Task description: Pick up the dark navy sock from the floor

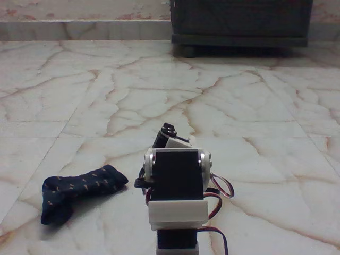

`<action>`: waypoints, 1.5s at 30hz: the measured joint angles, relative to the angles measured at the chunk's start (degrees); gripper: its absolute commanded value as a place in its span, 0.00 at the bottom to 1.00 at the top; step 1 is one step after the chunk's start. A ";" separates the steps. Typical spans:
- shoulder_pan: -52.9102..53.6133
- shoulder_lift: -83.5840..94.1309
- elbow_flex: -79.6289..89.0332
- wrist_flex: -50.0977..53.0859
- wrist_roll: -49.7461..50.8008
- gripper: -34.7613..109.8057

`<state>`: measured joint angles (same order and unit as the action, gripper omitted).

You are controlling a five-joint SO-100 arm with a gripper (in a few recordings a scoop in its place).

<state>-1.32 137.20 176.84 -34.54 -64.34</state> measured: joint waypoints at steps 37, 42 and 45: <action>-34.45 -68.82 -76.90 54.84 52.47 0.27; -38.23 -73.56 -81.91 59.33 63.72 0.28; -39.02 -79.63 -89.74 64.69 67.76 0.28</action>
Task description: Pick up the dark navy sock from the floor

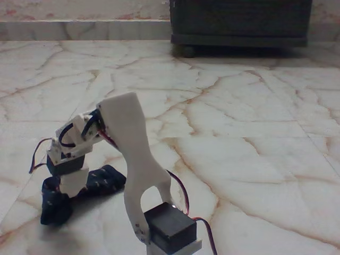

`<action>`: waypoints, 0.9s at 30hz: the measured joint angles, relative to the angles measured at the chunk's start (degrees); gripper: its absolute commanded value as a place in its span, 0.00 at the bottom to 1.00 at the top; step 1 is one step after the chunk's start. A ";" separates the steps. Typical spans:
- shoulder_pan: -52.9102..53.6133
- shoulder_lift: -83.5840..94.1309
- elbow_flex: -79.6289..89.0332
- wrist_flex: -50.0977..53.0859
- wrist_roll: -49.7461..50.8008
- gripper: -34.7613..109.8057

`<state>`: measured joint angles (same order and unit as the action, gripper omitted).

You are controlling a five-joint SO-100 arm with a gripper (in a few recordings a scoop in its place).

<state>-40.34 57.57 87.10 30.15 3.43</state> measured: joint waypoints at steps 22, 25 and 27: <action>-0.88 -20.48 -12.74 -9.67 -4.13 0.24; -0.88 -20.48 -12.74 -9.67 -4.92 0.24; -0.88 -18.81 -12.57 -7.82 -5.27 0.24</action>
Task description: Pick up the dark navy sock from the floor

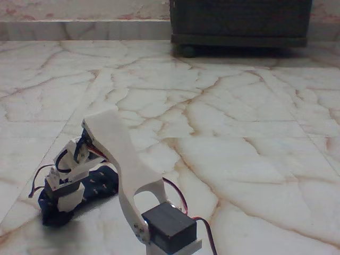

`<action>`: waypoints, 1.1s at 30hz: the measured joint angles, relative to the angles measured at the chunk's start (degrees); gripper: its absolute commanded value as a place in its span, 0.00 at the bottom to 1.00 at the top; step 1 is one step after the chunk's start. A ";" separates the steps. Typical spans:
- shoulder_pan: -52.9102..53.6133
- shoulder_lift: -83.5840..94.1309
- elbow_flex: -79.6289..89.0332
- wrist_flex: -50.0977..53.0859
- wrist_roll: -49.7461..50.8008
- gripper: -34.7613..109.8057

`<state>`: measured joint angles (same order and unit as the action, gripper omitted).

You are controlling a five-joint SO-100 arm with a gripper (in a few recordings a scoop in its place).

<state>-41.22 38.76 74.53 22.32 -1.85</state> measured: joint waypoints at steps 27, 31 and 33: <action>22.94 73.74 76.73 -32.87 -55.90 0.24; 27.51 79.54 82.71 -38.23 -62.05 0.24; 29.00 82.00 86.84 -40.78 -65.04 0.24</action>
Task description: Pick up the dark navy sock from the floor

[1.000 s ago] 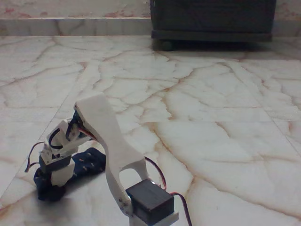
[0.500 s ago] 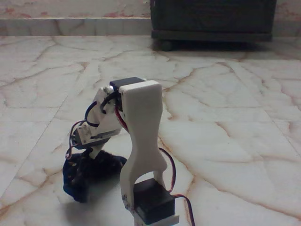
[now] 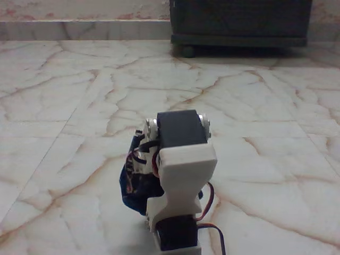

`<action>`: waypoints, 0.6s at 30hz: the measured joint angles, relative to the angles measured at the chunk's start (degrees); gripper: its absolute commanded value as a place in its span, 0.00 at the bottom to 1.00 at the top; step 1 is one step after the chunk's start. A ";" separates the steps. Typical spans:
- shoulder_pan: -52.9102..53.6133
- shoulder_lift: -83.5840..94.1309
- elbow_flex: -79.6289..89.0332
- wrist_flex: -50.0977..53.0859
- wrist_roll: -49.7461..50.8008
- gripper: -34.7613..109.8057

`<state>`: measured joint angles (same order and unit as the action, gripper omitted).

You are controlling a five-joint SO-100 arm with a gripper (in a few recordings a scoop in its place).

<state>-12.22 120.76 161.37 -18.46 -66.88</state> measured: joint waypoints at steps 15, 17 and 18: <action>9.05 10.72 15.29 -18.28 -8.44 0.24; 10.90 11.51 15.29 -18.37 -9.05 0.24; 10.90 12.13 15.29 -18.81 -9.40 0.24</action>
<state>-1.32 132.89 176.66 -37.27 -76.29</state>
